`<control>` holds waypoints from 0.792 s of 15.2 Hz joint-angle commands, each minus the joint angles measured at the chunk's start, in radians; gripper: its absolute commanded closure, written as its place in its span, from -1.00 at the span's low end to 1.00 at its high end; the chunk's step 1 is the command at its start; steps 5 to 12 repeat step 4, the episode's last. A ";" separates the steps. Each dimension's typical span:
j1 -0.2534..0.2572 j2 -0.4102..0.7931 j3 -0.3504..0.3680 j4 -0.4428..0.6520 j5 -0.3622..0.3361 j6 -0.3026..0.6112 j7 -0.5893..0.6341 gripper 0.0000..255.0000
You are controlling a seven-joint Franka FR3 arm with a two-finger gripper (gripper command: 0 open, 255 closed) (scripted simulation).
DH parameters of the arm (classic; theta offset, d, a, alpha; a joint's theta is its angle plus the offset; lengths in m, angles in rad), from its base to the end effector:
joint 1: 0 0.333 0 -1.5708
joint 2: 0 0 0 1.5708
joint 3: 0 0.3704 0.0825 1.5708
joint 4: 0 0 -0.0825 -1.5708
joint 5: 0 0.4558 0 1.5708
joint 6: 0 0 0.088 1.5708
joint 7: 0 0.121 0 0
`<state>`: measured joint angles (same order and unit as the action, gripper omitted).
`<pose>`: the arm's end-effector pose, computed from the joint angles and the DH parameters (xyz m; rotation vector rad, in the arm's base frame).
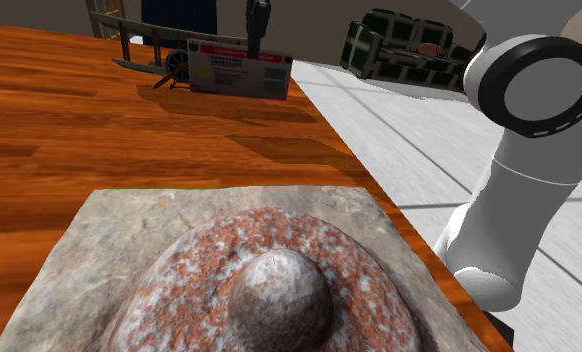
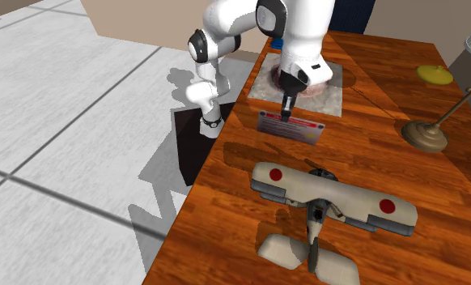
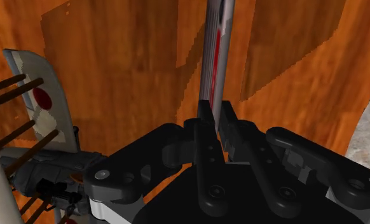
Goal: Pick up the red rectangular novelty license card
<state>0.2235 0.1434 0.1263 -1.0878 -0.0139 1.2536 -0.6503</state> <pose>0.5929 0.2044 0.7990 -2.7601 -1.4973 -0.0376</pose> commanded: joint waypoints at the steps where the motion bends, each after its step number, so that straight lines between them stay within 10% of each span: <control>1: 0.002 0.031 0.000 0.078 -0.005 -0.048 0.000 1.00; 12: 0.005 0.053 0.001 0.128 -0.008 -0.076 0.001 1.00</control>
